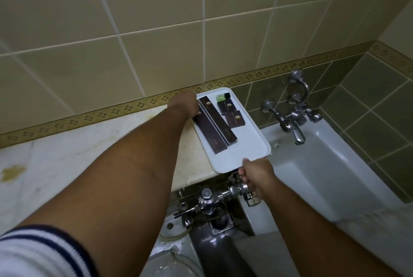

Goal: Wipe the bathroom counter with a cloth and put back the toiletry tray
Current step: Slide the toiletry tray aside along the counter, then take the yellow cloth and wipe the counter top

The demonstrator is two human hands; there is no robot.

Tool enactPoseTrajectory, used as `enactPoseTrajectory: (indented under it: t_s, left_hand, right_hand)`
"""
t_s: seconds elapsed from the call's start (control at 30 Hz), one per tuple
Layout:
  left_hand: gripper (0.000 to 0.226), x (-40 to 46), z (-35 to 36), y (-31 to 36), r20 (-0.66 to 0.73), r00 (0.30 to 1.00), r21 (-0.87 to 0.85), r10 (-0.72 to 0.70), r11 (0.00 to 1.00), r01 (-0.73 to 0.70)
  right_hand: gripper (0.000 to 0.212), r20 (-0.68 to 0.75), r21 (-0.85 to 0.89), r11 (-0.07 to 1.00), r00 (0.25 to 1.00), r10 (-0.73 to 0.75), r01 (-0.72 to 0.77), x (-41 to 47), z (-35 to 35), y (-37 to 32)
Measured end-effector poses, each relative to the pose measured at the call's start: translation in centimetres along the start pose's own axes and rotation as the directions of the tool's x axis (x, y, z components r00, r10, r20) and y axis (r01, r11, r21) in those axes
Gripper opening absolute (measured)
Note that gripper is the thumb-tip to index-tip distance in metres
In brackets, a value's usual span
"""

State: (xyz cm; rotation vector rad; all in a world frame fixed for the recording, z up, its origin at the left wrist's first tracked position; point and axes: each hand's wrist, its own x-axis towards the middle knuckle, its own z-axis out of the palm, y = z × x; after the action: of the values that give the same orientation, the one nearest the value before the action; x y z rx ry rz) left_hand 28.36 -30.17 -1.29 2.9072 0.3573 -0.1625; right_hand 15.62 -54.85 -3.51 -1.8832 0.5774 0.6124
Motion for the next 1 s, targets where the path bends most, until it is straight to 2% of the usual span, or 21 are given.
enactPoseTrajectory:
  t_s: [0.17, 0.23, 0.27, 0.33, 0.43, 0.53, 0.63, 0.8, 0.87, 1.0]
  left_hand:
    - [0.035, -6.6, -1.7, -3.5, -0.047, 0.998, -0.017, -0.038, 0.999, 0.037]
    - [0.037, -10.7, -2.1, -6.4, -0.029, 0.997, 0.008, -0.067, 0.998, 0.067]
    - [0.039, -13.3, -2.4, -8.5, -0.015, 0.996, 0.008, -0.087, 0.996, 0.087]
    - [0.046, -18.4, -2.9, -12.3, 0.023, 0.995, -0.004, -0.096, 0.995, 0.096]
    - [0.051, -28.4, -4.3, -20.5, 0.028, 0.98, 0.012, -0.198, 0.98, 0.198]
    - [0.05, -39.8, -5.3, -29.6, 0.008, 0.907, 0.013, -0.421, 0.907, 0.421]
    - [0.05, -50.4, -5.4, -37.8, 0.004, 0.774, 0.053, -0.633, 0.773, 0.632]
    - [0.054, -58.9, -3.9, -44.5, 0.148, 0.64, 0.081, -0.754, 0.654, 0.752]
    - [0.053, -60.9, -3.0, -46.3, 0.158, 0.638, 0.013, -0.754, 0.648, 0.762]
    - [0.068, -62.6, -2.3, -49.0, 0.236, 0.674, -0.087, -0.7, 0.676, 0.732]
  right_hand:
    - [0.045, 0.014, -0.18, 0.975, 0.991, -0.132, 0.132, -3.0, 0.9, 0.6]
    - [0.05, 0.071, -0.365, 0.881, 0.953, -0.296, 0.301, -5.1, 3.0, 0.1]
    - [0.049, 0.146, -0.445, 0.795, 0.909, -0.39, 0.412, -6.4, 4.6, -0.3]
    - [0.042, 0.291, -0.495, 0.641, 0.807, -0.513, 0.586, -8.9, 7.5, -1.5]
    - [0.027, 0.517, -0.419, 0.461, 0.623, -0.587, 0.782, -13.5, 13.6, -3.8]
    - [0.017, 0.72, -0.306, 0.28, 0.414, -0.557, 0.91, -18.5, 20.8, -4.9]
    - [0.02, 0.877, -0.185, 0.067, 0.196, -0.438, 0.98, -24.5, 29.4, -4.2]
    - [0.034, 0.982, 0.028, -0.219, -0.067, -0.175, 0.975, -32.7, 41.5, -0.3]
    - [0.039, 0.993, 0.064, -0.304, -0.09, -0.072, 0.951, -35.1, 45.4, 1.9]
    - [0.062, 1.0, 0.006, -0.418, 0.001, 0.016, 0.909, -37.5, 51.0, 5.0]
